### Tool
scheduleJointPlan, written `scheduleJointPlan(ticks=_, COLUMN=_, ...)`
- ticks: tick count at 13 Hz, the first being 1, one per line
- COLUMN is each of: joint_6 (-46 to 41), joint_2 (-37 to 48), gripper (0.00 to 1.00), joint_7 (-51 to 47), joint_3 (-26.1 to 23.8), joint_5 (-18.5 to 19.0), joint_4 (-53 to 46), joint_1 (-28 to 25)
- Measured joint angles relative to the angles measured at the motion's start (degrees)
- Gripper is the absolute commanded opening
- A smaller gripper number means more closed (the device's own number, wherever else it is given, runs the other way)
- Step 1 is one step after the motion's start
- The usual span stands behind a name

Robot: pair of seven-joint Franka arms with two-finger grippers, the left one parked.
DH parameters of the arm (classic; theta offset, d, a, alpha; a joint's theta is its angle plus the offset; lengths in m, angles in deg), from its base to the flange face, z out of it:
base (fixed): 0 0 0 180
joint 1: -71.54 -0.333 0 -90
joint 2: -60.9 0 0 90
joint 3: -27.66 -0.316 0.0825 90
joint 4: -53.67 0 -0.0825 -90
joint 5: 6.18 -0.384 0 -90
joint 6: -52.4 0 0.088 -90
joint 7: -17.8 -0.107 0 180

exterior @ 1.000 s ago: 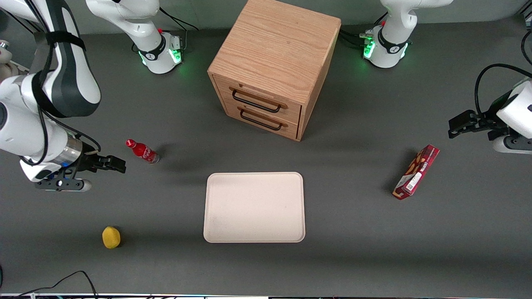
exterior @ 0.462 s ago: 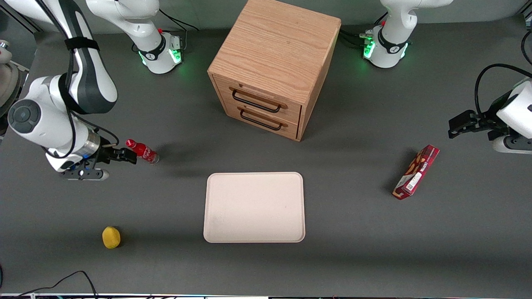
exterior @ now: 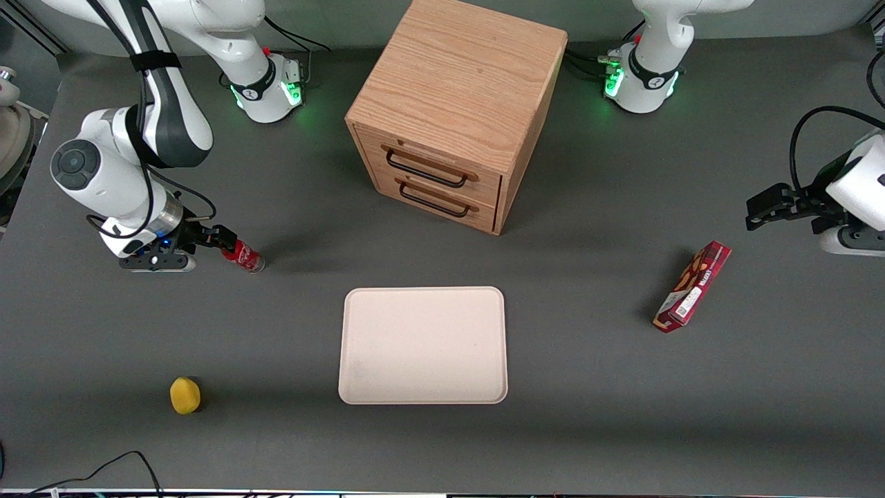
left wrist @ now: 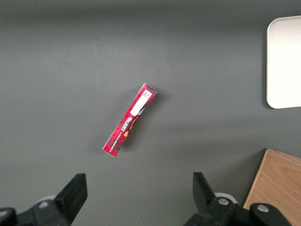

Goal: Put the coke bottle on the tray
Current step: 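Move the open right gripper over the red Coca-Cola bottle and lower, then close the right gripper around the bottle's neck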

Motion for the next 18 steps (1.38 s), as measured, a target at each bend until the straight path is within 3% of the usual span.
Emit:
scheduleJointPlan(ticks=1, joint_6=0.69, joint_2=0.0, gripper=0.49, joint_7=1.07, joint_3=0.01, joint_5=0.0, joint_4=0.84, joint_1=1.11)
scheduleJointPlan(ticks=2, joint_6=0.77, joint_2=0.03, gripper=0.44, joint_7=1.69, joint_3=0.01, joint_5=0.0, joint_4=1.21, joint_1=1.8)
scheduleJointPlan(ticks=6, joint_6=0.65, joint_2=0.85, gripper=0.45, joint_7=1.96, joint_3=-1.57, joint_5=-3.91, joint_4=1.43, joint_1=1.99)
scheduleJointPlan(ticks=7, joint_6=0.65, joint_2=1.15, gripper=0.74, joint_7=1.96, joint_3=-2.11, joint_5=-4.24, joint_4=1.54, joint_1=1.98)
scheduleJointPlan(ticks=8, joint_6=0.65, joint_2=1.38, gripper=0.76, joint_7=1.96, joint_3=-2.34, joint_5=-4.4, joint_4=1.69, joint_1=1.98)
scheduleJointPlan(ticks=10, joint_6=0.65, joint_2=1.46, gripper=0.66, joint_7=1.96, joint_3=-2.36, joint_5=-4.78, joint_4=1.87, joint_1=1.99)
scheduleJointPlan(ticks=14, joint_6=0.64, joint_2=1.46, gripper=0.62, joint_7=1.96, joint_3=-2.35, joint_5=-5.01, joint_4=1.92, joint_1=1.99)
scheduleJointPlan(ticks=15, joint_6=0.62, joint_2=1.46, gripper=0.56, joint_7=1.96, joint_3=-2.35, joint_5=-5.03, joint_4=1.94, joint_1=1.99)
scheduleJointPlan(ticks=17, joint_6=0.56, joint_2=1.46, gripper=0.3, joint_7=1.96, joint_3=-2.35, joint_5=-5.07, joint_4=2.08, joint_1=1.99)
scheduleJointPlan(ticks=18, joint_6=0.56, joint_2=1.46, gripper=0.25, joint_7=1.96, joint_3=-2.35, joint_5=-5.09, joint_4=2.19, joint_1=1.99)
